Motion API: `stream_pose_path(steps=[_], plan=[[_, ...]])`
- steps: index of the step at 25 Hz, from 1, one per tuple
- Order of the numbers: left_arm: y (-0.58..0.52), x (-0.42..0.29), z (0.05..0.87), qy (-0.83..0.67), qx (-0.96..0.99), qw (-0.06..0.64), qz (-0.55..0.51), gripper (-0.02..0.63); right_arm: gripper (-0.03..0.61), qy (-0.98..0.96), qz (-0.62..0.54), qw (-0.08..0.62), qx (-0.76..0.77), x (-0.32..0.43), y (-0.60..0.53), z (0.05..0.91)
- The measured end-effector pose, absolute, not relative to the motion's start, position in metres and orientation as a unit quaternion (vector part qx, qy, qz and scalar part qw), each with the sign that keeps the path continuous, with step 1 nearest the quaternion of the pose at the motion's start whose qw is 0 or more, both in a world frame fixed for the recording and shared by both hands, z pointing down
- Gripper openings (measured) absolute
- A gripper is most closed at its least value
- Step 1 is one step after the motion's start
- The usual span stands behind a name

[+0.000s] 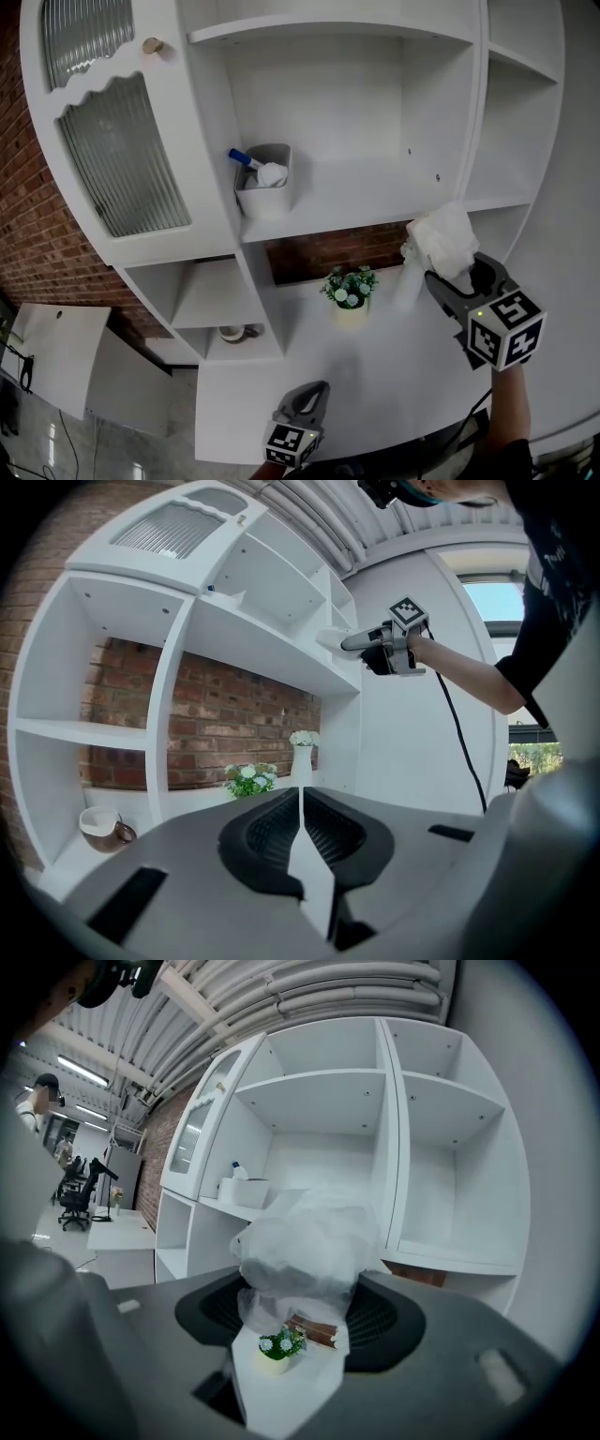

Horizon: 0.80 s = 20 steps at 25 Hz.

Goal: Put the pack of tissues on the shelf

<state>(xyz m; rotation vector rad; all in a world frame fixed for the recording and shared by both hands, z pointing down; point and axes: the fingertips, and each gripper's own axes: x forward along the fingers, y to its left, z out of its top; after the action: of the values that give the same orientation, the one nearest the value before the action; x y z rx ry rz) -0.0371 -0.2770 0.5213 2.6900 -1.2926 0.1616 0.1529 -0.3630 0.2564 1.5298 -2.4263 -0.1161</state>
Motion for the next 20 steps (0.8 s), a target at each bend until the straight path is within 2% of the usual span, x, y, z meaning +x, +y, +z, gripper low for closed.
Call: stream_pose_path(steps=[5,20], plan=[[-0.279,-0.035,0.519,-0.423,0.899,0.106,0.027,0.018,0.279,-0.851,-0.016,0.143,0.505,0.155,-0.384,0.248],[-0.283,-0.040,0.536,-0.428,0.897,0.105,0.048,0.018,0.281,-0.847,-0.020,0.195,0.494,0.152,-0.427,0.228]])
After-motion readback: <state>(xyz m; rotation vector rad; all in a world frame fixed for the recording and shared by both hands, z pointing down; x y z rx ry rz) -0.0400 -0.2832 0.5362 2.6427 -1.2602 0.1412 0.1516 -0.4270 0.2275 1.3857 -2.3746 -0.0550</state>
